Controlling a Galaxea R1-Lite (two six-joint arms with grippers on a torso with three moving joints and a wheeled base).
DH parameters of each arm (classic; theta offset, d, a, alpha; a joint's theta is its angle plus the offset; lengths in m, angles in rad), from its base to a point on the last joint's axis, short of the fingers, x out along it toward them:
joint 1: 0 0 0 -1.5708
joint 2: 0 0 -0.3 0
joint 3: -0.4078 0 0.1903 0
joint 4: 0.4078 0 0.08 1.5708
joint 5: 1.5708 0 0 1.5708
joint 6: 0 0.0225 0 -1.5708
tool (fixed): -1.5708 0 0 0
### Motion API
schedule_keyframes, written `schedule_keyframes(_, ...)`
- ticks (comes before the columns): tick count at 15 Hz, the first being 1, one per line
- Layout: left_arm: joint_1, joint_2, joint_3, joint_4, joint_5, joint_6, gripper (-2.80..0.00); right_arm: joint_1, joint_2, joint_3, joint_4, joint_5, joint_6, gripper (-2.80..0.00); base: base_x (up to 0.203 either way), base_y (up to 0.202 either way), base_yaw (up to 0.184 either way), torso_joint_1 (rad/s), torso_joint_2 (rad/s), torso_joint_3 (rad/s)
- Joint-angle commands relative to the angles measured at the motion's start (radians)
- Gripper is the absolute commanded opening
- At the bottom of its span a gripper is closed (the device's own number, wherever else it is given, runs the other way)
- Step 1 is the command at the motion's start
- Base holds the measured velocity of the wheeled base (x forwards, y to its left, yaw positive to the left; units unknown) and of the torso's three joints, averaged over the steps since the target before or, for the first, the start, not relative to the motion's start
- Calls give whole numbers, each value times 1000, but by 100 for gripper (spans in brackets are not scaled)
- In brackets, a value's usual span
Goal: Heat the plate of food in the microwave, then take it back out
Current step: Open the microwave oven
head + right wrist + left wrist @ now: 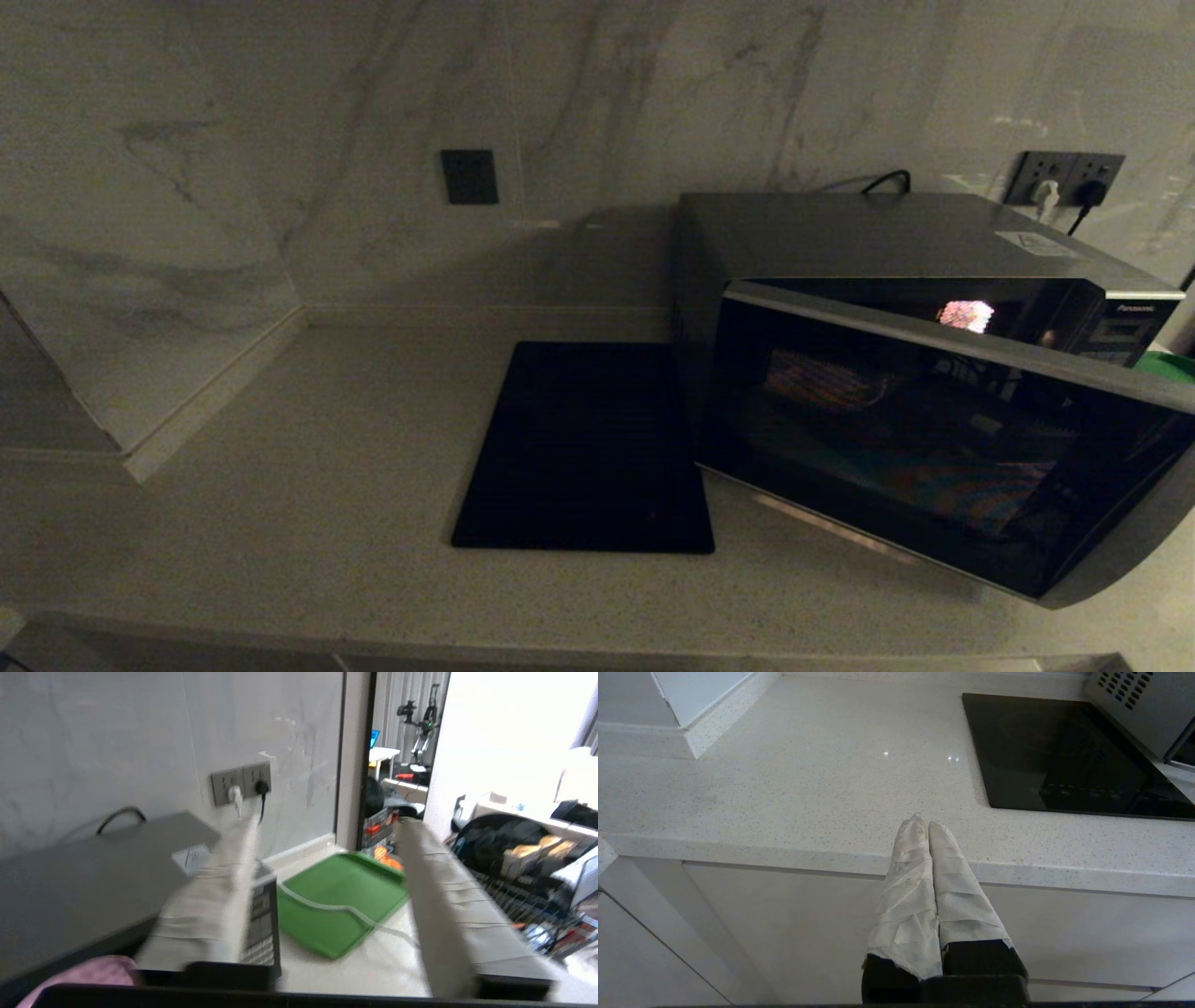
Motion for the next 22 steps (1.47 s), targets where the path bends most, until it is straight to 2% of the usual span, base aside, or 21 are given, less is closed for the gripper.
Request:
schedule_keyframes(1,0,0,0,0,0,-1,-280,0,44,-167,147,-2,-8,-280,0,0,0,0,0,0)
schedule_keyframes(4,0,0,0,0,0,-1,-280,-12,109,-389,421,0,-7,-280,0,0,0,0,0,0)
schedule_keyframes(7,0,0,0,0,0,-1,-280,-59,209,-563,605,2,-1,-280,0,0,0,0,0,0)
schedule_keyframes(11,0,0,0,0,0,-1,-280,-69,266,-699,645,4,1,-280,0,0,0,0,0,0)
schedule_keyframes(15,0,0,0,0,0,-1,-280,-67,338,-1038,624,27,-19,-280,0,0,0,0,0,0)
schedule_keyframes(17,0,0,0,0,0,-1,-280,-63,338,-1067,661,51,-37,-280,0,0,0,0,0,0)
schedule_keyframes(19,0,0,0,0,0,-1,-280,-49,317,-1047,818,59,-18,-280,0,0,0,0,0,0)
schedule_keyframes(22,0,0,0,0,0,-1,-280,-48,320,-1042,1032,62,140,-280,0,0,0,0,0,0)
